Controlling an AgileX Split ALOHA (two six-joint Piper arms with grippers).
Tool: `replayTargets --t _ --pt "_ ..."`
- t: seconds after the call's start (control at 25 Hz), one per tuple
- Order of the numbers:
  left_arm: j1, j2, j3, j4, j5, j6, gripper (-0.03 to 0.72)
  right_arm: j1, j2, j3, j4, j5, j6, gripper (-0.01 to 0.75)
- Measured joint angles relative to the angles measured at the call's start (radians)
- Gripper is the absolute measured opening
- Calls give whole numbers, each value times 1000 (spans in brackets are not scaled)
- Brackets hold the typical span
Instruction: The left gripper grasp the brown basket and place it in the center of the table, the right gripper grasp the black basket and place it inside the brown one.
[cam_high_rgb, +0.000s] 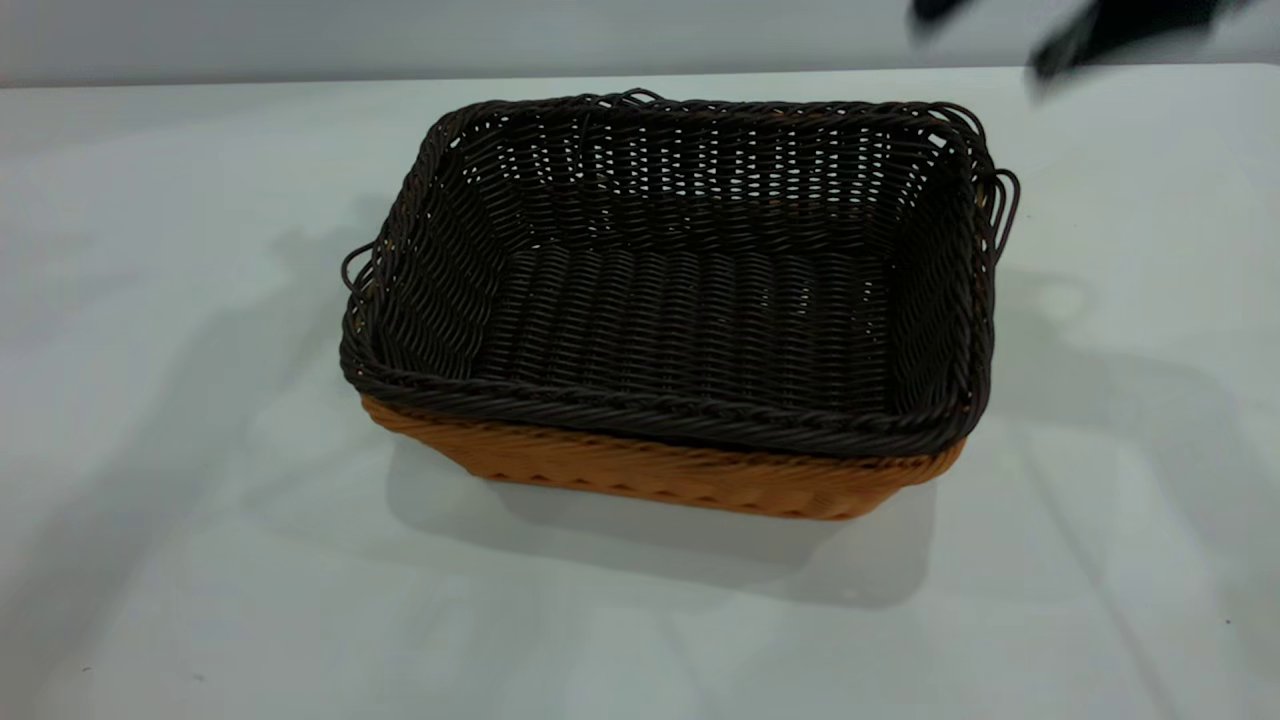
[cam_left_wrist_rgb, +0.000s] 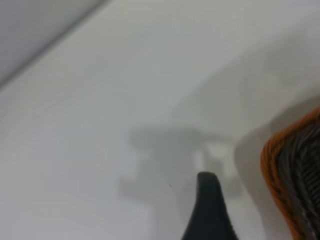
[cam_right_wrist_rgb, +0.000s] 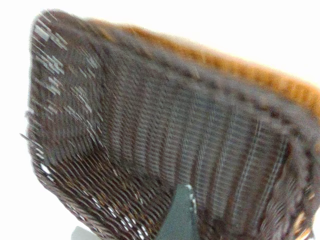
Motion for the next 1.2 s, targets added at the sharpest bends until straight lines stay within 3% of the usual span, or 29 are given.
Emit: replayTargets --t 0.12,0.28,0.48,0.68,0.88,1.2 --pt "0 -100 0 11 23 -36 489 -35 -158 -44 -39 23 0 604" --pt "0 -219 0 71 139 -130 489 -52 -393 -47 -74 68 1 581" --pt "0 -356 0 128 280 -266 489 -52 -647 -45 -91 217 1 580" --pt "0 -491 27 130 363 -365 489 -52 -883 70 -92 265 -9 580" --pt "0 -659 183 130 384 -436 489 -52 -1101 269 -107 276 -16 578" --pt "0 -997 579 137 388 -489 489 -52 -1366 501 -260 280 21 577"
